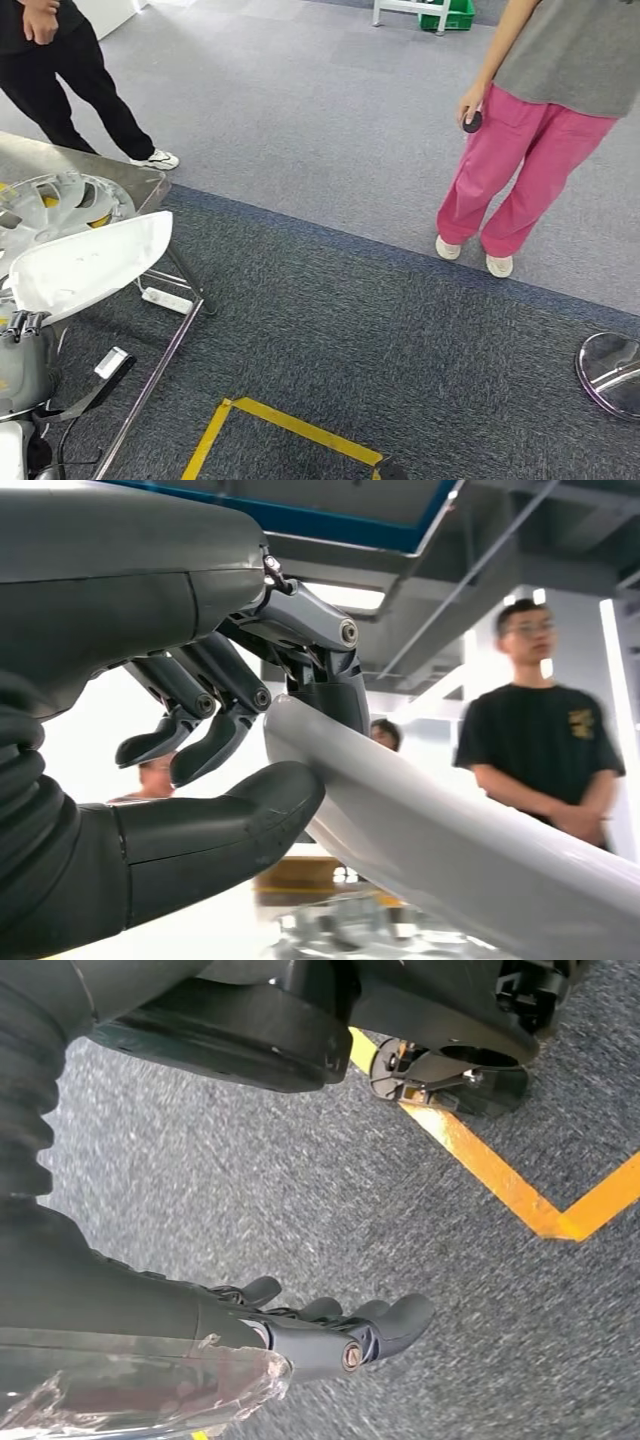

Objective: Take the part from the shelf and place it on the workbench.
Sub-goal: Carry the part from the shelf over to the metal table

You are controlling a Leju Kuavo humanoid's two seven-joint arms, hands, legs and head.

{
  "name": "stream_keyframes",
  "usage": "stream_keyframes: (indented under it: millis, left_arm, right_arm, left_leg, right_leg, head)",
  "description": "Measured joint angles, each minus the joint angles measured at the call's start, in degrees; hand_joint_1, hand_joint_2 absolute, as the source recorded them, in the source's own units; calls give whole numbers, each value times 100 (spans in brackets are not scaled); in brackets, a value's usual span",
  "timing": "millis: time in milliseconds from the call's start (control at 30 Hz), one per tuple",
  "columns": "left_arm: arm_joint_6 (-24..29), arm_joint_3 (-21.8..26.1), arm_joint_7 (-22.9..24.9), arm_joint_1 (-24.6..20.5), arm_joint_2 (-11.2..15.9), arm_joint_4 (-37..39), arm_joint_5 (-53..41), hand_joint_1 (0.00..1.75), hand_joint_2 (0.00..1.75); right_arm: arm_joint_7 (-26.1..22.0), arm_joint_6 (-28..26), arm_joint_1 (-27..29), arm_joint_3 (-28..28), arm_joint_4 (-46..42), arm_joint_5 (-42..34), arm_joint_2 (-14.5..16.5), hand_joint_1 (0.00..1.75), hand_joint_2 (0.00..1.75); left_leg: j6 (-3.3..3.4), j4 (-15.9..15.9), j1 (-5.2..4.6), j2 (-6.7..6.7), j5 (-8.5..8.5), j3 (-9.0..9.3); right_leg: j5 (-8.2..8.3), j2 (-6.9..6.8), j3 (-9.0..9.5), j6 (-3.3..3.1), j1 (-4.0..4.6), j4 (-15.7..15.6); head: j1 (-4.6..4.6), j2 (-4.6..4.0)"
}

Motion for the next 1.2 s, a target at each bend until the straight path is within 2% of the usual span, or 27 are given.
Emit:
stream_keyframes:
  millis: [33, 67, 100, 133, 200, 267, 333, 367, 400, 467, 533, 567, 600, 633, 700, 767, 833, 867, 933, 967, 1000, 1033, 1067, 1100, 1133, 1167, 1200]
  left_arm:
    - [-1, -15, 13, -2, 1, 3, 0, 175, 175]
    - [-1, -28, 25, 1, 3, 5, 0, 175, 175]
    - [-2, -39, 35, 1, 6, 8, 0, 175, 175]
    - [-2, -46, 49, 0, 11, 9, 0, 175, 175]
    - [-2, -55, 77, -17, 25, 9, 1, 175, 175]
    - [-2, -63, 94, -32, 34, 10, 0, 175, 175]
    - [-2, -69, 99, -24, 45, 11, 0, 175, 175]
    - [-1, -69, 100, -21, 52, 11, 0, 175, 175]
    - [0, -70, 102, -27, 58, 11, 1, 175, 175]
    - [1, -81, 107, -46, 60, 11, 0, 175, 175]
    - [0, -100, 113, -48, 57, 13, -1, 175, 175]
    - [0, -111, 115, -45, 57, 14, -1, 175, 175]
    - [0, -124, 116, -42, 57, 15, -1, 175, 175]
    - [0, -135, 117, -42, 57, 15, -1, 175, 175]
    - [-1, -151, 118, -46, 58, 16, 0, 175, 175]
    - [-1, -153, 122, -51, 63, 16, 1, 175, 175]
    - [0, -156, 134, -37, 71, 16, 1, 175, 175]
    - [0, -158, 143, -23, 74, 16, 2, 175, 175]
    - [0, -165, 159, -30, 81, 16, 2, 175, 175]
    - [0, -170, 168, -39, 82, 16, 2, 175, 175]
    - [-1, -176, 175, -49, 83, 17, 2, 175, 175]
    - [-1, -182, 181, -49, 81, 20, 2, 175, 175]
    - [-2, -186, 182, -43, 81, 23, 2, 175, 175]
    - [-2, -188, 183, -37, 81, 26, 2, 175, 175]
    - [-2, -190, 183, -35, 81, 28, 2, 175, 175]
    - [-2, -190, 184, -36, 81, 29, 2, 175, 175]
    - [-2, -191, 186, -43, 80, 30, 2, 175, 175]
  right_arm:
    - [0, 0, 8, 0, 1, -1, -1, 0, 175]
    - [0, 0, 13, 0, 1, -1, -2, 0, 175]
    - [-1, 0, 15, 0, 1, -1, -3, 0, 175]
    - [-1, 0, 13, 0, 0, -1, -3, 0, 175]
    - [-4, 0, 10, 0, 0, -2, -3, 0, 175]
    - [-8, 0, 8, 0, 0, -3, -3, 0, 175]
    - [-9, 0, -2, 0, -1, -3, -3, 0, 175]
    - [-11, -1, -9, 0, -1, -3, -3, 0, 175]
    - [-14, -1, -16, 0, -1, -4, -3, 0, 175]
    - [-20, -1, -19, 0, 0, -8, -3, 0, 175]
    - [-28, -2, -26, -3, 1, -16, -4, 0, 175]
    - [-32, -2, -35, -4, 1, -19, -5, 0, 175]
    - [-33, -2, -44, -4, 1, -20, -7, 0, 175]
    - [-30, -2, -48, -4, 1, -19, -7, 0, 175]
    - [-26, -2, -31, -4, 0, -19, -7, 0, 175]
    - [-25, -1, -21, -4, -1, -19, -7, 0, 175]
    - [-25, 0, -26, -4, -1, -20, -7, 0, 175]
    - [-25, 0, -30, -4, 0, -20, -5, 0, 175]
    - [-25, 0, -28, -4, 0, -21, -3, 0, 175]
    - [-25, 0, -22, -4, 1, -21, -3, 0, 175]
    - [-25, 0, -12, -4, 1, -22, -4, 0, 175]
    - [-24, 0, -3, -4, 1, -24, -5, 0, 175]
    - [-24, 0, 4, -4, 2, -25, -7, 0, 175]
    - [-24, 0, 7, -4, 2, -25, -7, 0, 175]
    - [-24, 0, 6, -4, 2, -25, -7, 0, 175]
    - [-24, 1, 4, -4, 2, -26, -7, 0, 175]
    - [-24, 1, 2, -4, 2, -27, -8, 0, 175]
  left_leg:
    - [-7, 276, 1, 36, -78, -141]
    - [-10, 367, 2, 53, -54, -190]
    - [-9, 240, 2, 72, 70, -123]
    - [-3, -81, 0, 129, 262, 52]
    - [30, -834, -31, 396, 545, 470]
    - [91, -1179, -70, 543, 578, 653]
    - [159, -1209, -73, 417, 563, 656]
    - [187, -1219, -60, 350, 566, 662]
    - [220, -1229, -43, 287, 573, 669]
    - [270, -1236, -20, 164, 574, 678]
    - [294, -1233, -18, 29, 569, 677]
    - [295, -1232, -17, -44, 567, 680]
    - [294, -1230, -13, -124, 566, 687]
    - [287, -1228, -4, -207, 563, 697]
    - [247, -1208, 7, -360, 554, 697]
    - [175, -1193, 15, -484, 572, 656]
    - [104, -1211, 35, -591, 611, 617]
    - [77, -1202, 34, -542, 602, 601]
    - [35, -913, 13, -255, 412, 457]
    - [18, -595, 3, -77, 240, 304]
    - [3, -206, 2, 17, 58, 115]
    - [-8, 143, 5, 50, -73, -58]
    - [-15, 351, 7, 59, -110, -161]
    - [-19, 351, 8, 67, -42, -161]
    - [-19, 139, 9, 93, 115, -48]
    - [-16, -231, 7, 170, 318, 159]
    - [-17, -623, -13, 312, 459, 382]
  right_leg:
    - [-9, -80, 2, -7, 6, 1]
    - [-19, -156, 6, -10, 8, 1]
    - [-31, -231, 16, -5, 9, 2]
    - [-45, -300, 33, 6, 9, 2]
    - [-91, -414, 68, 52, 35, 10]
    - [-139, -522, 108, 107, 77, 7]
    - [-176, -624, 153, 162, 85, -14]
    - [-214, -570, 150, 195, 76, 18]
    - [-299, -450, 100, 227, 66, 149]
    - [-613, -144, -204, 270, 53, 783]
    - [-877, -45, -606, 280, 52, 1523]
    - [-860, -36, -710, 279, 52, 1661]
    - [-726, -25, -704, 274, 47, 1570]
    - [-508, 8, -596, 268, 38, 1276]
    - [-115, 238, -269, 265, -8, 490]
    - [-16, 422, -85, 247, -34, 102]
    - [-26, 360, -52, 190, -24, 72]
    - [-13, 301, -45, 155, -23, 57]
    - [10, 166, -19, 81, -29, 7]
    - [8, 93, -10, 54, -20, -5]
    - [1, 16, -5, 32, -12, -10]
    - [-7, -61, -4, 21, -6, -11]
    - [-15, -139, 0, 14, -3, -10]
    - [-25, -215, 7, 14, -2, -10]
    - [-36, -287, 19, 19, -2, -9]
    - [-51, -355, 40, 34, -3, -9]
    - [-72, -412, 61, 58, 13, -7]
  head:
    - [1, 0]
    - [0, 0]
    - [0, 0]
    - [0, 0]
    - [-6, 0]
    - [0, 0]
    - [10, 0]
    - [16, 0]
    - [29, 0]
    - [57, 0]
    - [63, 0]
    - [63, 0]
    - [62, 0]
    - [62, 0]
    - [62, 0]
    - [60, 0]
    - [56, 0]
    - [54, 0]
    - [26, 0]
    - [11, 0]
    - [0, 0]
    - [0, 0]
    - [-2, 0]
    - [-1, 0]
    - [-1, 0]
    - [-2, 0]
    - [-4, 0]
